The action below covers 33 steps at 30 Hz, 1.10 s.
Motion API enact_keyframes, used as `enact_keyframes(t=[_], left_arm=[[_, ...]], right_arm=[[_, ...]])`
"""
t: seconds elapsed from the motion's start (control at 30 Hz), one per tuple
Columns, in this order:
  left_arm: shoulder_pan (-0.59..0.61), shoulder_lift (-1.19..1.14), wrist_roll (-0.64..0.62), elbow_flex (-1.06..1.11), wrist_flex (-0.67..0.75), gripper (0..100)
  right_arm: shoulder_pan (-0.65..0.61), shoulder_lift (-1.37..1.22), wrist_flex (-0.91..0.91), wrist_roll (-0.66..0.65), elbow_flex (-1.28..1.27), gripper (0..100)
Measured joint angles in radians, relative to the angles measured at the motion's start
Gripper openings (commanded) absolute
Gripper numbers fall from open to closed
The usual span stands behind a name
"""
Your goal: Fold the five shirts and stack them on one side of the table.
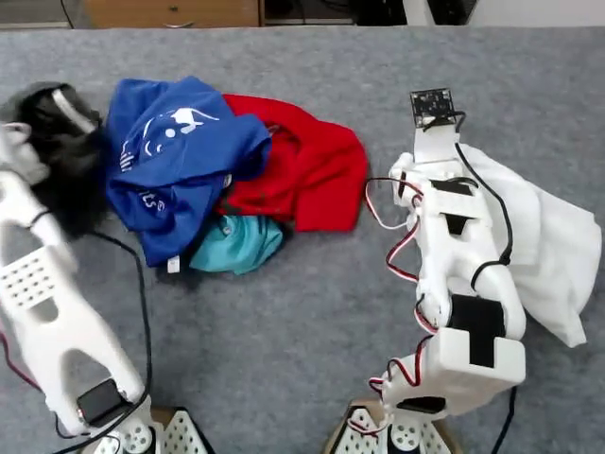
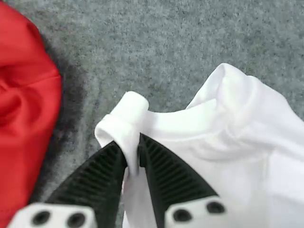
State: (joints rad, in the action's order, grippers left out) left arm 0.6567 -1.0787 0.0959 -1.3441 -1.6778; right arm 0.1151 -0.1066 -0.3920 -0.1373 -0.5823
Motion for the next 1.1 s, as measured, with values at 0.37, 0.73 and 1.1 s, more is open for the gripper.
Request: enact_keyframes(t=[0.37,0.73,1.1], left_arm=[[-0.287,0.057,-0.130,-0.161,-0.069,26],[-0.786,0.164,-0.292,0.215,-0.025,26],[-0.632,-0.038,-0.284,0.189,0.130,2]], right_arm=[[-0.005,0.000,0.000,0.000,0.000,0.2],[-0.005,0.000,0.000,0.000,0.000,0.2],[-0.005,0.000,0.000,0.000,0.000,0.2]])
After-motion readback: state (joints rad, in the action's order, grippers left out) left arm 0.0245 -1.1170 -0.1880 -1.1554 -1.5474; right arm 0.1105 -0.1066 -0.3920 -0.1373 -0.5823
